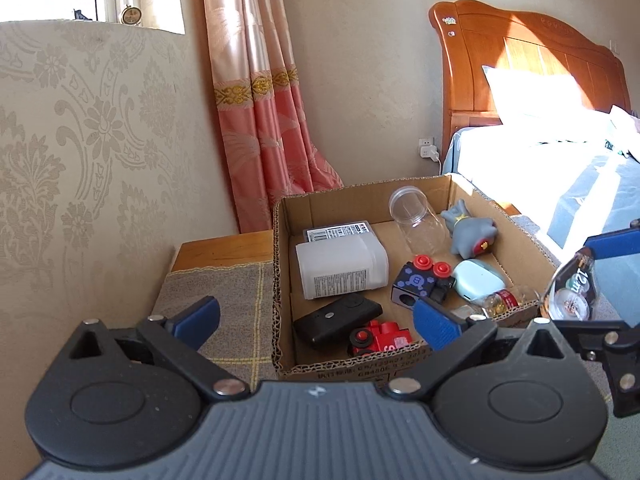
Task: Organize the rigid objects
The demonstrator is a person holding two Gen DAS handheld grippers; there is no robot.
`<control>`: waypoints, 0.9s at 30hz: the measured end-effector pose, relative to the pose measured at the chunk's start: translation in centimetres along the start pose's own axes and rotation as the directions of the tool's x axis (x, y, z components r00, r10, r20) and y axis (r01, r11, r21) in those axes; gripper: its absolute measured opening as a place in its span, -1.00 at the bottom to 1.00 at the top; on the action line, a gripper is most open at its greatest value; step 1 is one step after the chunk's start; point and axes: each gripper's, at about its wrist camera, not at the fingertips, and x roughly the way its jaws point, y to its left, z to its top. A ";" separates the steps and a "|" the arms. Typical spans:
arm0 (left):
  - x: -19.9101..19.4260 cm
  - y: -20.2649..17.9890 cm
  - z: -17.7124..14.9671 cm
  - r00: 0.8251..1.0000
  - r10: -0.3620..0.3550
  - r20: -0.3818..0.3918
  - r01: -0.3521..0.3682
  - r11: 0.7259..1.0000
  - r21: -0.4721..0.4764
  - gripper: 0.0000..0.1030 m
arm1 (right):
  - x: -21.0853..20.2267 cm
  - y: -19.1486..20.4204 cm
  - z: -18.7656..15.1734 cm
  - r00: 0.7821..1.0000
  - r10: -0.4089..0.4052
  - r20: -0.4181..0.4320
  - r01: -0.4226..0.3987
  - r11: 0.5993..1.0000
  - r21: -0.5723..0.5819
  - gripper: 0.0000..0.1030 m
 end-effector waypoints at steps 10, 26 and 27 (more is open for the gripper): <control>-3.0 1.8 -3.4 1.000 0.002 0.007 -0.002 0.998 -0.065 0.99 | 4.3 0.6 3.9 0.999 -0.019 -0.037 0.020 0.999 0.034 0.80; -4.8 3.1 -3.3 1.000 0.000 0.000 0.000 0.990 -0.140 0.99 | 4.2 1.4 4.5 0.983 -0.097 -0.158 0.120 0.983 0.141 1.00; -4.9 3.0 -3.1 1.000 0.004 -0.002 -0.004 0.990 -0.142 0.99 | 3.5 1.5 4.2 0.976 -0.122 -0.179 0.150 0.977 0.150 1.00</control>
